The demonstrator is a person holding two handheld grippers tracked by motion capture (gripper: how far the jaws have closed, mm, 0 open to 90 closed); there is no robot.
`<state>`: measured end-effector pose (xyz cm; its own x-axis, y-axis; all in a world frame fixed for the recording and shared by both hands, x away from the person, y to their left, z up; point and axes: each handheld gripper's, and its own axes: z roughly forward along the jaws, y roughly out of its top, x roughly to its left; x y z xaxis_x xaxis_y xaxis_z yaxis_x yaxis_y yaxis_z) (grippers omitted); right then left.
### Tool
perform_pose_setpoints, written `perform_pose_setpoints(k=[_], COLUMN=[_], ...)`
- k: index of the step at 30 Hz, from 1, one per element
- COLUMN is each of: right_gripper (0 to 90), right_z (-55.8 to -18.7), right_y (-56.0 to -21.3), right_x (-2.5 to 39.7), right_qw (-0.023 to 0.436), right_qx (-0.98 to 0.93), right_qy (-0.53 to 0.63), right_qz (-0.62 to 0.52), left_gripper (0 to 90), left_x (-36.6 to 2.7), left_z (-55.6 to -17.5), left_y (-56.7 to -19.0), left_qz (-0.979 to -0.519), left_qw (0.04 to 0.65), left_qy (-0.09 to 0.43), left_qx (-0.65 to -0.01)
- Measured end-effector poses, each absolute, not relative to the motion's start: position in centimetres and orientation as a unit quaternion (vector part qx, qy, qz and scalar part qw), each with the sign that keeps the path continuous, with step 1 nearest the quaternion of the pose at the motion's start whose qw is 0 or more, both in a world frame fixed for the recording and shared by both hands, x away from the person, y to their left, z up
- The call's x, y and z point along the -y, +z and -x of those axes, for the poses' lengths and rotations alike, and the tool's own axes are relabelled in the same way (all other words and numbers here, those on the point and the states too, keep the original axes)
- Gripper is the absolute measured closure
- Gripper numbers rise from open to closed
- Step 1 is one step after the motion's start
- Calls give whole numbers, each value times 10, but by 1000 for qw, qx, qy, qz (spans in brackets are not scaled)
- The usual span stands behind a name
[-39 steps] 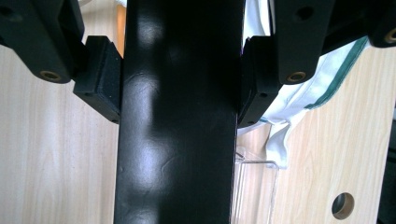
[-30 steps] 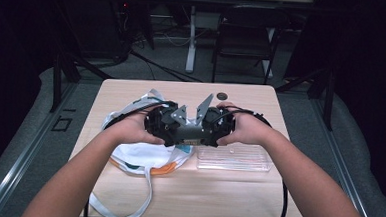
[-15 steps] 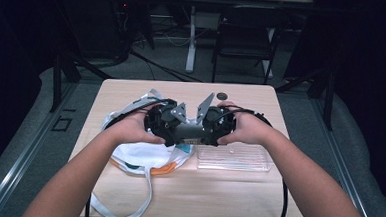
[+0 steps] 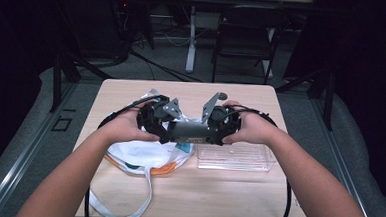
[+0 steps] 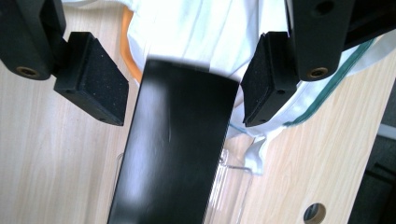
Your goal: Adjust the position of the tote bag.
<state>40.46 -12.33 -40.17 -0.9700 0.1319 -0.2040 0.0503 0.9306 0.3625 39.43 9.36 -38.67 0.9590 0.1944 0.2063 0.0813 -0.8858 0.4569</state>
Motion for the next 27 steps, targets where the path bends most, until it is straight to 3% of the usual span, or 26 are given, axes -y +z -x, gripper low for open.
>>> perform_pose_setpoints(k=[27], right_gripper=[418], right_z=[-410], right_y=[-405], right_x=[194], right_qw=[140], right_qx=[-970], right_qy=[167], right_qz=[-112], left_gripper=[348], left_x=[-130], left_z=[-402], left_y=[-408], left_qz=[-962], left_qw=[207], left_qy=[123], left_qx=[-126])
